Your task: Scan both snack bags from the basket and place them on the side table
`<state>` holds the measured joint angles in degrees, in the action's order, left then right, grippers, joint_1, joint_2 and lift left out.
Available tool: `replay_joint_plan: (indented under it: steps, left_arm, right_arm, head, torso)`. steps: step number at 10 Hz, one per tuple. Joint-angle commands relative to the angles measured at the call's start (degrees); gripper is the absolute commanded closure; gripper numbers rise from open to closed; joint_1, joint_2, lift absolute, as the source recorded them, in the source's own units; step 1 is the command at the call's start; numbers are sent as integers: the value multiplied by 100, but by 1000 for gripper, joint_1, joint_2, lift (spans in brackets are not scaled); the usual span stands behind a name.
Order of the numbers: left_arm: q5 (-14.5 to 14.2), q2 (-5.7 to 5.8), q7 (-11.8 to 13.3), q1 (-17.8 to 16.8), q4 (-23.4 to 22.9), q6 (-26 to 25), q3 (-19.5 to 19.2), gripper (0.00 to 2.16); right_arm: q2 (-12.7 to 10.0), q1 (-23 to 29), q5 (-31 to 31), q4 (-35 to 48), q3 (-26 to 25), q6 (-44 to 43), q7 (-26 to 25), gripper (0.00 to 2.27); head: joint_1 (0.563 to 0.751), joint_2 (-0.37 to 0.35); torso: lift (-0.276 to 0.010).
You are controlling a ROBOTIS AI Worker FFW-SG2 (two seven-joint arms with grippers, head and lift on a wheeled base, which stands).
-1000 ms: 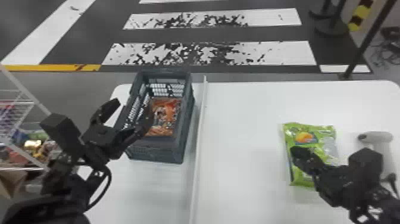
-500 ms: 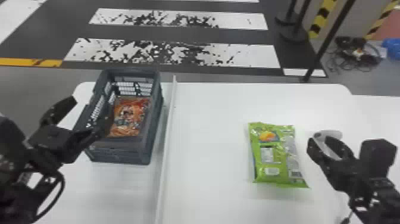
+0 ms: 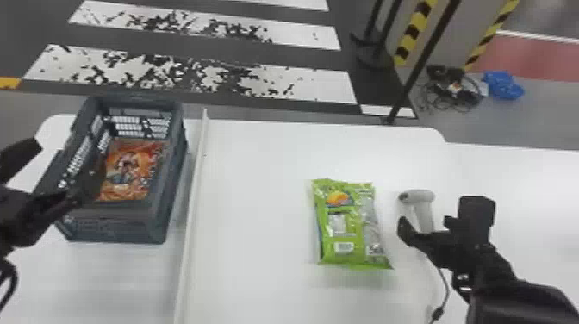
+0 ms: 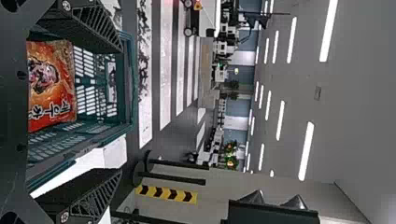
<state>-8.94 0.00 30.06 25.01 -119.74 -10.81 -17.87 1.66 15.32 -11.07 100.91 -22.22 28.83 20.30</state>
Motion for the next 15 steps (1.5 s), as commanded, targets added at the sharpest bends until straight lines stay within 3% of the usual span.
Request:
replay_joint_plan:
  steps: [1, 2, 3, 4, 5, 6, 8, 10, 12, 15]
  left_arm:
    - [-3, -9, 0, 4, 3, -5, -6, 90]
    - [-3, -9, 0, 4, 3, -5, -6, 90]
    - [-3, 9, 0, 4, 3, -5, -6, 90]
    - [-12, 26, 0, -22, 29, -5, 3, 90]
    - [-20, 35, 0, -49, 56, -5, 12, 90]
    - [-20, 35, 0, -49, 64, -5, 12, 90]
    - [-12, 35, 0, -58, 64, -5, 12, 90]
    - [-12, 26, -53, -58, 20, -23, 30, 90]
    - [6, -9, -299, -66, 3, -93, 100, 90]
    - [85, -15, -404, -84, 12, -251, 161, 90]
  right_arm:
    - [176, -354, -141, -405, 51, 189, 0, 33]
    - [282, -583, -246, -669, 77, 207, 9, 127]
    - [396, -741, -360, -818, 156, 488, 35, 478]
    - [493, -838, -475, -924, 209, 875, 158, 1075]
    - [510, -873, -484, -933, 244, 1139, 167, 2121]
    - [502, -873, -484, -906, 279, 1191, 167, 2256]
    - [458, -680, -246, -564, 235, 1191, 167, 2256]
    - [387, -170, -53, 377, 200, 1508, 158, 2256]
    - [264, 472, 88, 1449, 191, 1965, 176, 2256]
    - [124, 1192, 255, 2477, 200, 2510, 193, 2256]
  head:
    - [695, -167]
    - [695, -174]
    - [695, -176]
    - [695, -184]
    - [695, -190]
    - [695, -196]
    - [695, -194]
    - [695, -186]
    - [695, -177]
    - [695, -157]
  torso:
    - [-75]
    - [-75]
    - [-75]
    - [-75]
    - [-75]
    - [-75]
    - [-75]
    - [-75]
    - [-75]
    - [-75]
